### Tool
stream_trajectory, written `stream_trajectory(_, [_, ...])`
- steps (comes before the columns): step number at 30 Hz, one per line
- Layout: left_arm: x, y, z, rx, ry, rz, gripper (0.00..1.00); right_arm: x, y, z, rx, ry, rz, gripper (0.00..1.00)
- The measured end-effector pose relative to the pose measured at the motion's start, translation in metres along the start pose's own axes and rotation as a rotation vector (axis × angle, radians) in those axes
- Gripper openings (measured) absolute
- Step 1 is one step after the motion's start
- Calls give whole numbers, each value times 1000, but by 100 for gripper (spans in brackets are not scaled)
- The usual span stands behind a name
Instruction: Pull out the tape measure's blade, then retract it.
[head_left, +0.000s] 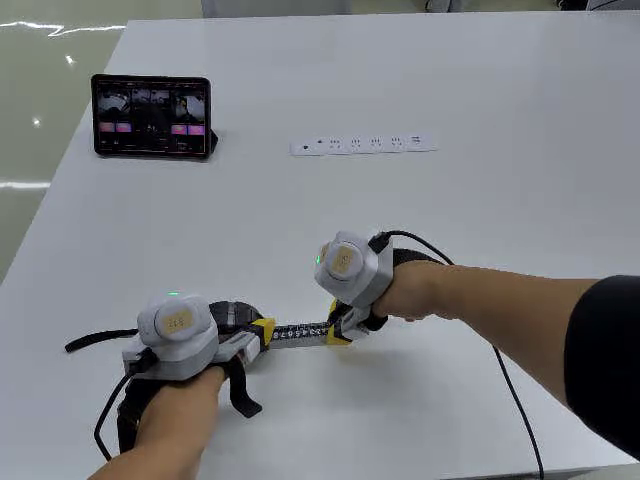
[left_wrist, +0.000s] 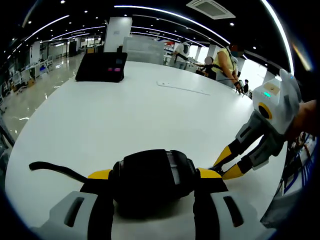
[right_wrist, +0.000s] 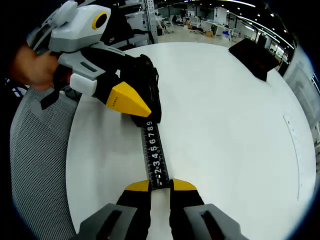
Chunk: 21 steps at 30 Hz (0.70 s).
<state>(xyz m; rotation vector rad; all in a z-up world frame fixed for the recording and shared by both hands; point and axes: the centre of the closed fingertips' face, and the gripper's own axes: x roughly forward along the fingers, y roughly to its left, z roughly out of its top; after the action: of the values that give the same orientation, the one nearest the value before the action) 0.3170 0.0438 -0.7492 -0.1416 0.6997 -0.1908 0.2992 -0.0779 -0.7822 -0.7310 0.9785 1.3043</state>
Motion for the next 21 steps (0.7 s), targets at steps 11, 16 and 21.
stream_trajectory(11, [0, 0, 0, -3, 0, -2, 60, 4, 3, 9, -1, -7, 6, 9])
stream_trajectory(16, [0, 1, 0, -5, -1, -3, 60, 6, 3, 13, -2, -11, 7, 9])
stream_trajectory(21, [0, 1, 0, -8, -1, -4, 60, 8, 3, 16, -4, -13, 7, 9])
